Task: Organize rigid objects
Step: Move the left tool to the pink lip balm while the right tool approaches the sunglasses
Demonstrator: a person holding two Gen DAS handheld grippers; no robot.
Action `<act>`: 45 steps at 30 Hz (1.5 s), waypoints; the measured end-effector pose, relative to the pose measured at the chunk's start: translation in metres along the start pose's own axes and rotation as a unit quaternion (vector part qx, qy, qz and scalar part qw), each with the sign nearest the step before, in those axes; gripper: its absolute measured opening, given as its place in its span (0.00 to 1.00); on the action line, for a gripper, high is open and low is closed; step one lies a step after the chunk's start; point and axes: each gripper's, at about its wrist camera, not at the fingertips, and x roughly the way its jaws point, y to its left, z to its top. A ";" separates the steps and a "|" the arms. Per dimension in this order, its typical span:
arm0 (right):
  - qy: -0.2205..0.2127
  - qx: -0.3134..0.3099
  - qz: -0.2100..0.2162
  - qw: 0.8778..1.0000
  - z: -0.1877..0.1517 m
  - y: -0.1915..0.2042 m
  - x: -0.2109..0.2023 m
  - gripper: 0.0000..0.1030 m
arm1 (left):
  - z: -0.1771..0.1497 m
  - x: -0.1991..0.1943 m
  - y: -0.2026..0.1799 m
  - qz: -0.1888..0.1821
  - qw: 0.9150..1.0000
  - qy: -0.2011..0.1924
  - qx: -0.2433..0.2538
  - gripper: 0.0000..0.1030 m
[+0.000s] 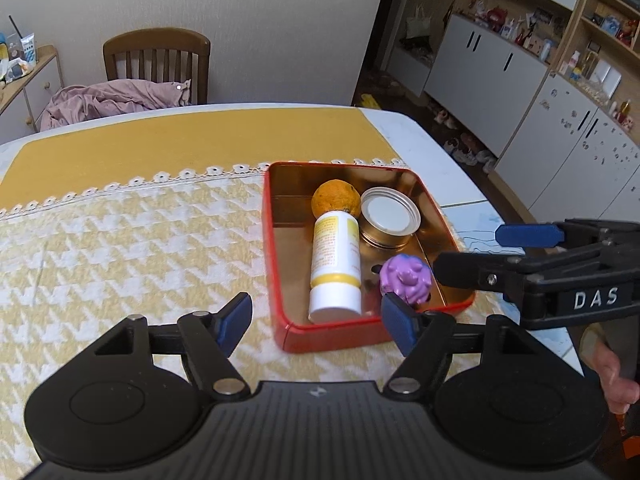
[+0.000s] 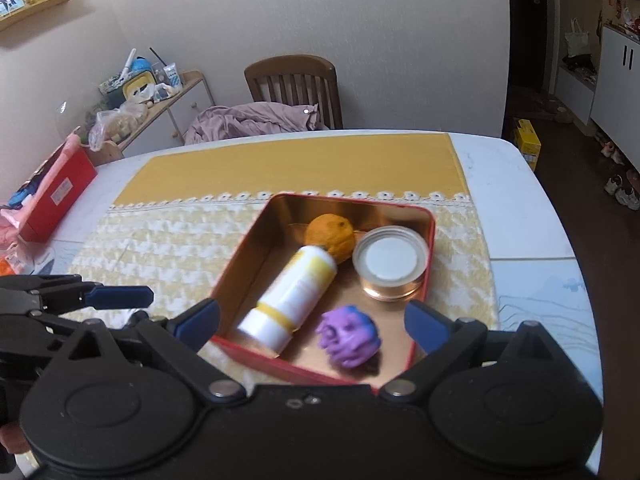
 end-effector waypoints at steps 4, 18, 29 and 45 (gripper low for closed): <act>-0.007 -0.014 0.001 1.000 -0.013 0.022 -0.009 1.00 | -0.009 -0.022 0.018 -0.003 1.000 -0.014 -0.017 0.75; -0.057 -0.027 0.058 0.996 -0.060 0.103 -0.023 1.00 | -0.045 -0.084 0.089 0.015 0.997 -0.072 -0.001 1.00; 0.031 -0.081 0.054 0.995 -0.097 0.174 0.007 0.96 | -0.100 -0.098 0.152 0.051 0.997 -0.053 0.000 1.00; 0.073 -0.121 0.008 0.990 -0.097 0.209 0.080 0.78 | -0.175 -0.093 0.190 0.090 0.996 0.005 -0.024 0.99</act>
